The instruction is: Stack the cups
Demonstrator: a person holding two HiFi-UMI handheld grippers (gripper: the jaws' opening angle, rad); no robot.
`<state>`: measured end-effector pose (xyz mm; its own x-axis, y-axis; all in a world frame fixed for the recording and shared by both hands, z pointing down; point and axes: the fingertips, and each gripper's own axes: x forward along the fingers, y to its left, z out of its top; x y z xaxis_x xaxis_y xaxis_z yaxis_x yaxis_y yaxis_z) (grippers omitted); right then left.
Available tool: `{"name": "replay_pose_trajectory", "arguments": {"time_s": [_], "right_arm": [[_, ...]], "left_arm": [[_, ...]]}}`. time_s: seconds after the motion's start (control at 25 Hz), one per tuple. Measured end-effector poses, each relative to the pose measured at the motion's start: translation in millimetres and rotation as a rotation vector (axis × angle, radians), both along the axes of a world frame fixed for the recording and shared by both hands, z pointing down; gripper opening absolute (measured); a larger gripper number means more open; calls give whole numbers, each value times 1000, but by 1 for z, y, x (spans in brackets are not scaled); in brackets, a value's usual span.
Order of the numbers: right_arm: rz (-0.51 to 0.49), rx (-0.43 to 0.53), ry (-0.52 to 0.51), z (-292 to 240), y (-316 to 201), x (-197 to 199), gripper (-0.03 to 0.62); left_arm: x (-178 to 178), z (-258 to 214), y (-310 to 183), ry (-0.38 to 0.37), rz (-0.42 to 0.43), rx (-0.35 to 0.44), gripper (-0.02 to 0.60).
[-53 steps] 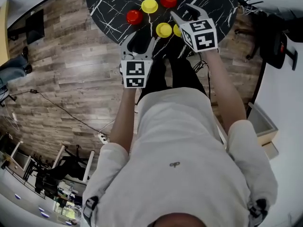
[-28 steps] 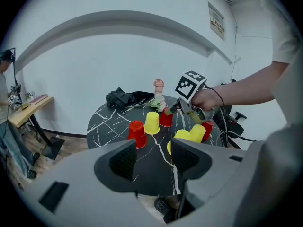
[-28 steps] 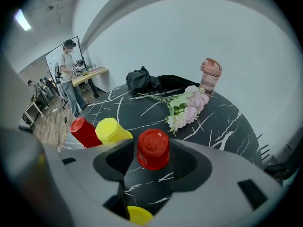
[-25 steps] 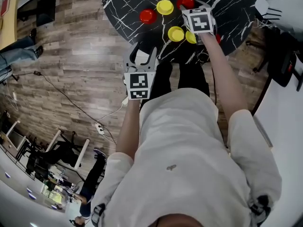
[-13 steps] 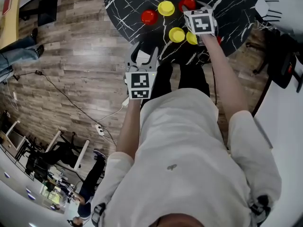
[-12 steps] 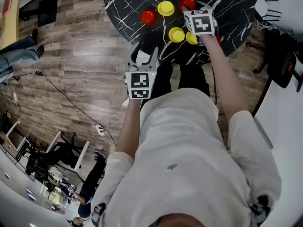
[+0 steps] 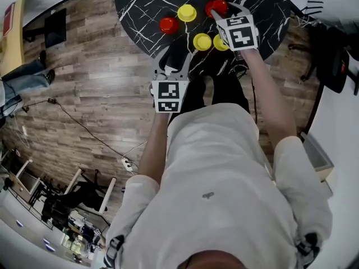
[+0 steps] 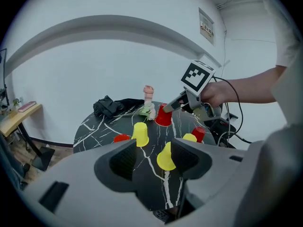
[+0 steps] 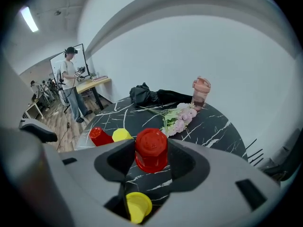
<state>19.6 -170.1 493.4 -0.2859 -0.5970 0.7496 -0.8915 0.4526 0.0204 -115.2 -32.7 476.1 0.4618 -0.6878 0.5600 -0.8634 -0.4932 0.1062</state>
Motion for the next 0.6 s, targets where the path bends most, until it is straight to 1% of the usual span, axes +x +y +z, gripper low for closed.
{"name": "replay_pose_trajectory", "arguments": {"time_s": [0.28, 0.6], "right_arm": [[28, 34, -18, -37, 26, 34, 218], [80, 33, -7, -45, 61, 73, 216]], "left_arm": [[34, -5, -7, 28, 101, 19, 224], [70, -8, -7, 55, 195, 27, 224]]}}
